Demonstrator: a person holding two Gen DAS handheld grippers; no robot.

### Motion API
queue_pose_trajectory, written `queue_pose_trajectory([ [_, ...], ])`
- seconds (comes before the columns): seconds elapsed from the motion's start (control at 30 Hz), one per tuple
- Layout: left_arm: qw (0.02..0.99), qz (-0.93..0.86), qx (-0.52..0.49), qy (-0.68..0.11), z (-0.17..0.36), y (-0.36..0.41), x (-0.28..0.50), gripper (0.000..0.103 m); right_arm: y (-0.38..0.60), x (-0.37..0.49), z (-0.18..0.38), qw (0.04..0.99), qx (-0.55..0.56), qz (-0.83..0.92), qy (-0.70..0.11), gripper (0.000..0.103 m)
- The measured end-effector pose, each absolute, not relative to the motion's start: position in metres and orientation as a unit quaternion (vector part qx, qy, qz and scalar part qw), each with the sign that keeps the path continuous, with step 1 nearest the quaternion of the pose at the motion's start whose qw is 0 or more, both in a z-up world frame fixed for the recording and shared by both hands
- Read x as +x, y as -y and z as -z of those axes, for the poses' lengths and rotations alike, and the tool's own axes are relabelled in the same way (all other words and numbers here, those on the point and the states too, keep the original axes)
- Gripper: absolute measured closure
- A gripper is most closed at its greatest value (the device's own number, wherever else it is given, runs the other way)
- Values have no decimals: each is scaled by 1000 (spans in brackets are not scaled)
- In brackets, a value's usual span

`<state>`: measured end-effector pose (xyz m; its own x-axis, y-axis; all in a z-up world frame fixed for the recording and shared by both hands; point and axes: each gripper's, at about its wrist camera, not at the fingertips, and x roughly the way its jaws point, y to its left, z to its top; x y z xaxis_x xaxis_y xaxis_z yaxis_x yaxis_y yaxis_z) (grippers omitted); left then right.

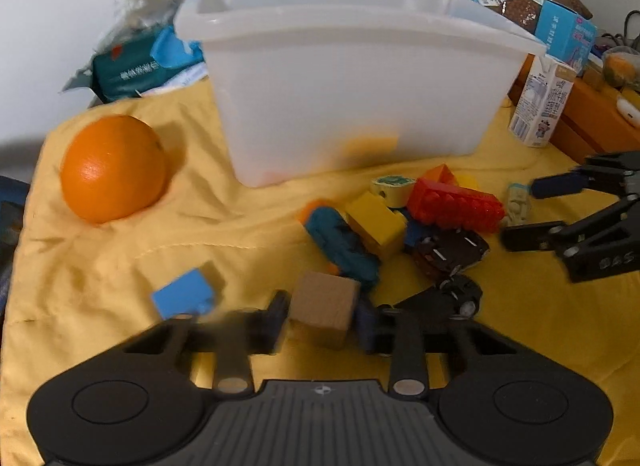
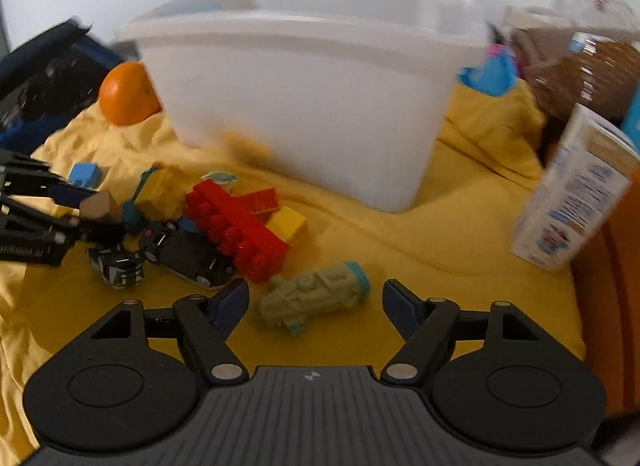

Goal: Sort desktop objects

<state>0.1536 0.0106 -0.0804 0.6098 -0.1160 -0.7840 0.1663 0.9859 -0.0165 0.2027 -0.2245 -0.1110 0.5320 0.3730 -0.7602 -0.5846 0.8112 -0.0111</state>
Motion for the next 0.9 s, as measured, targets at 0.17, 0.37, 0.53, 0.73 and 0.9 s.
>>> queue_pose_trajectory([
  [0.17,904,91,33,-417,65,-8,139,67,231,201,109,856,-121,-296,-406,36],
  [0.37,926,81,-42,-368,4,-26,122,67,275,180,52,884,-26,-300,-357,35],
  [0.53,939,77,-44,-331,-42,-19,164,67,280,206,-7,904,24,-303,-301,35],
  [0.73,943,61,-53,-324,-71,-9,232,67,259,264,-40,911,42,-273,-305,35],
  [0.9,941,56,-54,-328,-78,-2,256,67,237,295,-30,904,33,-264,-334,35],
])
